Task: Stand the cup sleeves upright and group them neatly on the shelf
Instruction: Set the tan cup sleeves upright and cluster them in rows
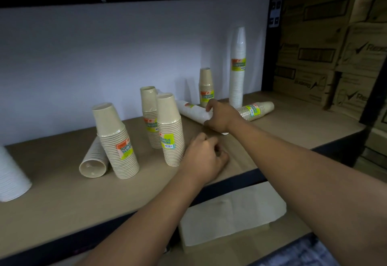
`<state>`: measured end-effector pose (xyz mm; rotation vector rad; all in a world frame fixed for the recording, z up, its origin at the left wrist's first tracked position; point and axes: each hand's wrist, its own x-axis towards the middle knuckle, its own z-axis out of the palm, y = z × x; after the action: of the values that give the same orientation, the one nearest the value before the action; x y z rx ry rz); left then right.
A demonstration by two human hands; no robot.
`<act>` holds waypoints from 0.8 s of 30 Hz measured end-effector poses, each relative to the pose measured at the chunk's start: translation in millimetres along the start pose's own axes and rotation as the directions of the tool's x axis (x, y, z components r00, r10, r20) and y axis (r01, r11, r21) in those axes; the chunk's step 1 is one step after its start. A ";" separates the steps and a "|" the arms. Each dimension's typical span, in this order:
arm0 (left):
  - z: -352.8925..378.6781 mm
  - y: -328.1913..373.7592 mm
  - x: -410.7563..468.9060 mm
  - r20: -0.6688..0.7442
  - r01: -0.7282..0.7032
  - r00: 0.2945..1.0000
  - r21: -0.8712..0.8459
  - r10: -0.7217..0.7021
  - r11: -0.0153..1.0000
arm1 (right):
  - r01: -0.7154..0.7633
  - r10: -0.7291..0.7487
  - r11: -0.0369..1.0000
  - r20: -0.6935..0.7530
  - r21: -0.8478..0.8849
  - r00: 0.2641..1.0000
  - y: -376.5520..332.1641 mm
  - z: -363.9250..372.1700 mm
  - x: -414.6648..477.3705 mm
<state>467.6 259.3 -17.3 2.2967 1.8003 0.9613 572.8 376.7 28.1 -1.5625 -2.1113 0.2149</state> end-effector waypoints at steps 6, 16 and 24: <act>-7.2 8.0 -10.6 -0.015 -0.013 1.000 -0.003 0.013 1.000 | -0.023 0.037 0.992 -0.110 0.122 0.993 -3.9 -5.2 -31.8; -46.7 11.8 -55.2 -0.019 -0.088 0.996 -0.038 0.088 0.995 | -0.037 0.172 0.916 -0.307 0.400 0.936 -15.4 -26.0 -114.0; -101.4 -4.7 -99.5 -0.085 -0.089 0.993 -0.028 0.087 0.996 | 0.017 0.202 0.888 -0.424 0.459 0.883 -47.9 -48.0 -161.7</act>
<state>400.2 139.7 19.6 2.3684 1.7128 1.1070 589.9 202.6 40.9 -1.2783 -1.4803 0.3082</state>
